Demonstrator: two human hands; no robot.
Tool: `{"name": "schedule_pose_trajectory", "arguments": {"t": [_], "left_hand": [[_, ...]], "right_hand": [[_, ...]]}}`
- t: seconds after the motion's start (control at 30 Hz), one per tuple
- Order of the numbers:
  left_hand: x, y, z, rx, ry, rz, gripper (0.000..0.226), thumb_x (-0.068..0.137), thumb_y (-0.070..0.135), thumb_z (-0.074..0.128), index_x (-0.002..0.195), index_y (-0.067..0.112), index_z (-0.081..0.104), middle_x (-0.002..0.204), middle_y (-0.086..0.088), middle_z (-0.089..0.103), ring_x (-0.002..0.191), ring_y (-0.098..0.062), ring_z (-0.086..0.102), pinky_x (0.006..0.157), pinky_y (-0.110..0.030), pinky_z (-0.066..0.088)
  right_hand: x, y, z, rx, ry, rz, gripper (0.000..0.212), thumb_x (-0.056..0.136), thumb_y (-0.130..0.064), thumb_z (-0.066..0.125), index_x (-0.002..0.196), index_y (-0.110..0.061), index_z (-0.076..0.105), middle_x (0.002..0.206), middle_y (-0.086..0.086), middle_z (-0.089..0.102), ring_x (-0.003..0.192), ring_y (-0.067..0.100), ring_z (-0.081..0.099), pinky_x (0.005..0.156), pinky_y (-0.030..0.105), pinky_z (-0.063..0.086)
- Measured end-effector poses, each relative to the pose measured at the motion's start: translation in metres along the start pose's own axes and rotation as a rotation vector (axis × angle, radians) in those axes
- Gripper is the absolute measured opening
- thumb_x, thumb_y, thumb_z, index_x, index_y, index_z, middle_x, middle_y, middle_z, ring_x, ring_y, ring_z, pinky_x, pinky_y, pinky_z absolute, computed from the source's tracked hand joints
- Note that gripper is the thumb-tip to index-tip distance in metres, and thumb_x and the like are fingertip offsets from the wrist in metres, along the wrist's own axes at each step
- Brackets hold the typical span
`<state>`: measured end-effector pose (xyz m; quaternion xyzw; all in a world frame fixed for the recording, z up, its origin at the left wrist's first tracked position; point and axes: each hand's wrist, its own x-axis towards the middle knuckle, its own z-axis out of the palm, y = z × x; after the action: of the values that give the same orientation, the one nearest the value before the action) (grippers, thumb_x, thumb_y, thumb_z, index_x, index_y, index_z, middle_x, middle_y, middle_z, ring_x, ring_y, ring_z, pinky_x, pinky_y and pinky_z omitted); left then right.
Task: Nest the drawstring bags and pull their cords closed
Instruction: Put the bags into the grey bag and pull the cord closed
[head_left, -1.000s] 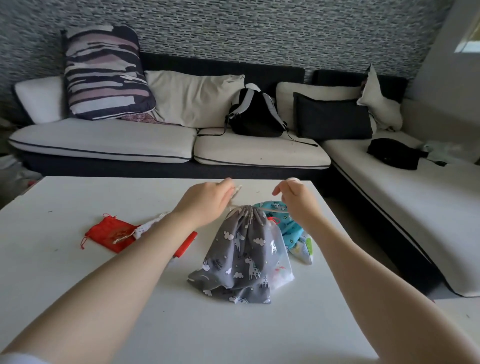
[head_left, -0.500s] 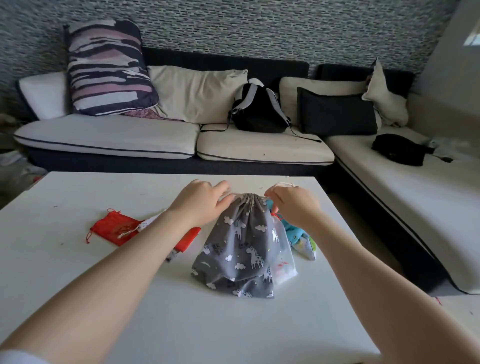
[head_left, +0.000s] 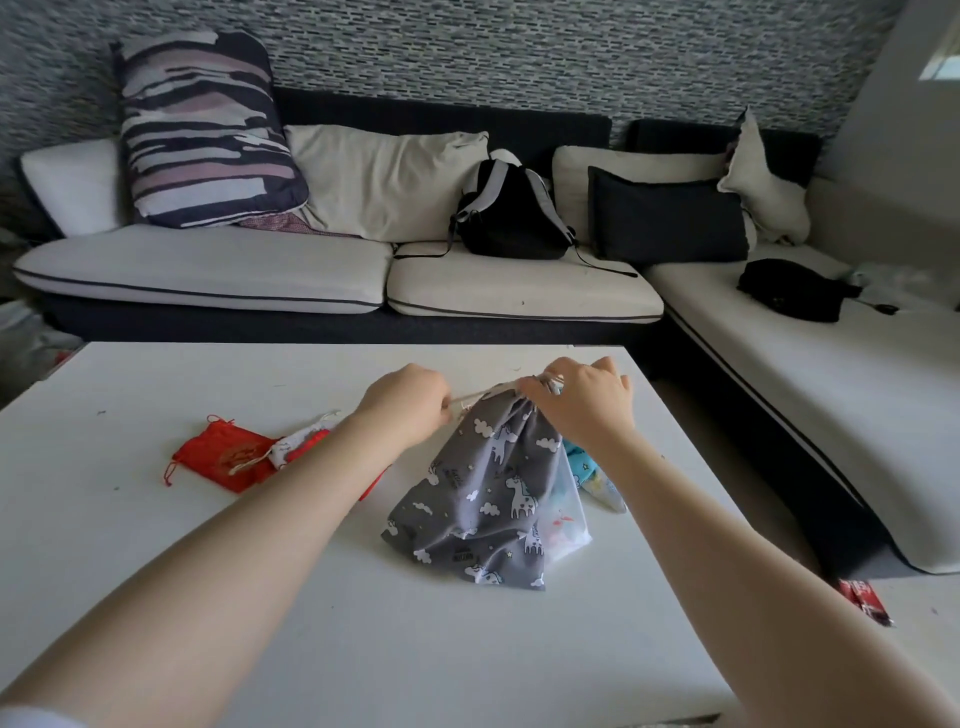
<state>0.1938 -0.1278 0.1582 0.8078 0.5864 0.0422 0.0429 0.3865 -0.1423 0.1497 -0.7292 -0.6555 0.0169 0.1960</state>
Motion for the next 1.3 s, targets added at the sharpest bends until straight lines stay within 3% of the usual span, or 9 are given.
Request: {"name": "schedule_pose_trajectory", "arguments": {"t": [0.07,0.17,0.33,0.43,0.5,0.67,0.87,1.1,1.3], "left_hand": [[0.003,-0.001,0.001,-0.065,0.096,-0.030,0.027,0.093,0.026,0.048,0.090,0.007,0.067,0.093,-0.008,0.052,0.088,-0.030,0.057,0.069,-0.029,0.040],[0.000,0.003,-0.006,-0.527,0.089,0.023,0.030,0.095,0.026,0.043,0.075,0.011,0.060,0.077,-0.003,0.049,0.067,-0.018,0.047,0.060,-0.028,0.033],[-0.012,0.028,-0.026,-0.995,0.061,0.183,0.031,0.100,0.019,0.031,0.076,0.013,0.050,0.059,0.005,0.040,0.061,-0.013,0.042,0.069,-0.025,0.038],[-0.013,0.036,-0.028,-1.042,-0.015,0.248,0.028,0.100,0.017,0.034,0.081,0.009,0.053,0.055,0.007,0.032,0.054,-0.014,0.030,0.056,-0.028,0.028],[-0.014,0.039,-0.029,-1.031,-0.024,0.289,0.026,0.097,0.017,0.040,0.078,0.011,0.056,0.052,0.010,0.033,0.053,-0.014,0.027,0.054,-0.029,0.023],[-0.015,0.035,-0.022,-0.985,0.065,0.260,0.032,0.097,0.022,0.044,0.077,-0.001,0.056,0.048,0.006,0.039,0.045,-0.009,0.033,0.051,-0.026,0.029],[-0.010,0.034,-0.014,-0.979,0.306,0.116,0.025,0.096,0.023,0.043,0.080,0.015,0.060,0.048,0.005,0.045,0.043,-0.008,0.043,0.053,-0.023,0.036],[-0.010,0.045,-0.008,-1.205,0.088,0.108,0.048,0.096,0.022,0.046,0.050,0.025,0.059,0.047,0.002,0.045,0.042,-0.011,0.038,0.046,-0.024,0.032],[-0.009,0.042,-0.011,-1.327,-0.121,-0.008,0.034,0.099,0.023,0.039,0.067,0.011,0.048,0.049,0.003,0.030,0.045,-0.012,0.032,0.046,-0.020,0.027]], "right_hand": [[0.000,-0.001,-0.002,0.026,0.000,0.019,0.054,0.084,-0.063,0.048,0.116,-0.021,0.058,0.095,0.004,0.067,0.117,0.025,0.038,0.083,0.034,0.027],[0.000,0.002,-0.003,0.046,-0.022,0.051,0.056,0.079,-0.067,0.051,0.117,-0.026,0.058,0.100,0.001,0.067,0.114,0.026,0.041,0.079,0.034,0.024],[-0.003,-0.011,-0.004,0.184,-0.093,0.029,0.055,0.074,-0.066,0.058,0.116,-0.030,0.055,0.089,-0.003,0.065,0.097,0.021,0.054,0.082,0.033,0.031],[-0.003,-0.023,-0.007,0.377,-0.083,-0.063,0.015,0.081,-0.046,0.061,0.081,-0.032,0.056,0.059,-0.012,0.049,0.062,0.011,0.047,0.070,0.029,0.035],[-0.002,-0.029,-0.011,0.448,-0.038,-0.064,0.022,0.086,-0.027,0.054,0.065,-0.029,0.049,0.055,-0.011,0.047,0.057,0.012,0.044,0.067,0.031,0.035],[-0.008,-0.039,-0.025,0.892,-0.121,0.088,0.034,0.097,-0.038,0.041,0.080,-0.017,0.062,0.059,-0.005,0.057,0.052,0.012,0.047,0.050,0.025,0.036],[-0.009,-0.039,-0.021,1.068,-0.093,0.111,0.021,0.091,-0.030,0.056,0.075,-0.018,0.063,0.052,-0.011,0.058,0.056,0.014,0.042,0.049,0.023,0.031],[-0.015,-0.044,-0.035,1.217,-0.037,0.052,0.013,0.082,0.005,0.058,0.073,-0.003,0.060,0.069,-0.003,0.063,0.046,-0.003,0.051,0.051,0.011,0.041],[-0.009,-0.031,-0.039,1.168,-0.086,0.071,0.015,0.083,0.001,0.059,0.085,-0.011,0.067,0.070,-0.003,0.060,0.054,-0.002,0.047,0.057,0.011,0.037]]}}
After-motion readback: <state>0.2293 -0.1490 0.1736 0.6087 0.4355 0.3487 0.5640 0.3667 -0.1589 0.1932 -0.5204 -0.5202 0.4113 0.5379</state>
